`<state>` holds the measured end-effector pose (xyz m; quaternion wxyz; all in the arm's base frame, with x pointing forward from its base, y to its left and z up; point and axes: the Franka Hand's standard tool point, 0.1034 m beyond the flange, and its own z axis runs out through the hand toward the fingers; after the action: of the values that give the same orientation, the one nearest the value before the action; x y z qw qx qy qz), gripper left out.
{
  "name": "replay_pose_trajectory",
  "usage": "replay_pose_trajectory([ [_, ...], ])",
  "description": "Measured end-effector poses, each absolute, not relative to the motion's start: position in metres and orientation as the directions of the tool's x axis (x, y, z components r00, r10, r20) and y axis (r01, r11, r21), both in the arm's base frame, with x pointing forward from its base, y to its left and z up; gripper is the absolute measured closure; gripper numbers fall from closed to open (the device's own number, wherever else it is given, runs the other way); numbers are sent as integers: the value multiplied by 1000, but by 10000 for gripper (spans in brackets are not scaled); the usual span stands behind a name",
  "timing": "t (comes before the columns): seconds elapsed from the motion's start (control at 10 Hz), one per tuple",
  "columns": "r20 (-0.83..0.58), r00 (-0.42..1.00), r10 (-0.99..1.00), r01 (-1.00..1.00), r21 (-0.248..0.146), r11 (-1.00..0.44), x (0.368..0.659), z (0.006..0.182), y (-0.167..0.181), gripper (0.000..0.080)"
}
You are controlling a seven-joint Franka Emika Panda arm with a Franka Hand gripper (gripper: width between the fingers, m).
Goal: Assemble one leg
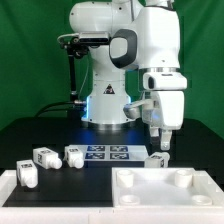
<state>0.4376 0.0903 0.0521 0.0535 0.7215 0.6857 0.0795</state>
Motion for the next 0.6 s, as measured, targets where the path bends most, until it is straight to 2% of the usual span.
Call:
replay_pose_trajectory([
  [0.1,102,200,974,954,205,-217,441,57,96,151],
  [0.2,140,431,892,876,171,-450,443,59,95,151],
  [0.3,140,606,783,773,128,-621,447,61,90,151],
  [0.4,155,691,706,697,114,-708,456,68,86,151],
  [0.6,178,712,680,671,114,-733,450,64,83,151],
])
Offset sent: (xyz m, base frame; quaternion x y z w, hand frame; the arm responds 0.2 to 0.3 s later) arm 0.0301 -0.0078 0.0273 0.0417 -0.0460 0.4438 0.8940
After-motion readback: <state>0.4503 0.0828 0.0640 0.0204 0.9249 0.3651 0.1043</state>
